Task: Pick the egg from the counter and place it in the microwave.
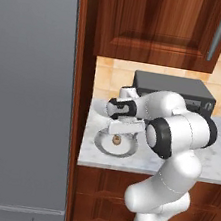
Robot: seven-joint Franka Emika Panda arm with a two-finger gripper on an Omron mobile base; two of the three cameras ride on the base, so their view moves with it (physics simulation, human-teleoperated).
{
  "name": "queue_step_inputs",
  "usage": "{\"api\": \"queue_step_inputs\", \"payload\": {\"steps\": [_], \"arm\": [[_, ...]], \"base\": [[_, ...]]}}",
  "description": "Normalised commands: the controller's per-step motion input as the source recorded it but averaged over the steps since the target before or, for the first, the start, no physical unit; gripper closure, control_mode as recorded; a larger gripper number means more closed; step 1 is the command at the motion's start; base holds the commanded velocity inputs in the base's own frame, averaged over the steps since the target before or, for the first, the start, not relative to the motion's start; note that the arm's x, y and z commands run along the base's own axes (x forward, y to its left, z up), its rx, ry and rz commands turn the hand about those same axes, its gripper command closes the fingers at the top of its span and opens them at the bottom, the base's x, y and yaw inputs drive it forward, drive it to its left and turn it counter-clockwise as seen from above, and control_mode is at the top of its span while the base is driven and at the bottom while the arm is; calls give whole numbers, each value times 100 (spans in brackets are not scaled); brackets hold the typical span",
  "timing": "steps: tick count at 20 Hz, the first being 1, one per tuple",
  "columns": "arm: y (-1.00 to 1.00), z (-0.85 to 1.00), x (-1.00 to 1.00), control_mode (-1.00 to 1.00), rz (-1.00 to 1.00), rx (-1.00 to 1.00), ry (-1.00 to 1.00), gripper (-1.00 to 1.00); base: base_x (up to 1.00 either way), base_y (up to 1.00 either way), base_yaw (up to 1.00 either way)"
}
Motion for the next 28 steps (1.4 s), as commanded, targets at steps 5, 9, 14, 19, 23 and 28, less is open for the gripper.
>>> {"api": "queue_step_inputs", "payload": {"steps": [5,9,14,19,23,28], "arm": [[17,-30,0,-100,-5,5,0,-100],[26,-18,0,-100,-5,8,-3,-100],[22,-25,6,-100,-4,4,-5,-100],[1,-13,22,-100,-3,0,-8,-100],[0,-2,19,-100,-2,0,-11,-100],[0,-7,5,-100,-3,0,-6,-100]], "base": [[0,0,0],[0,0,0],[0,0,0],[0,0,0],[0,0,0],[0,0,0]]}}
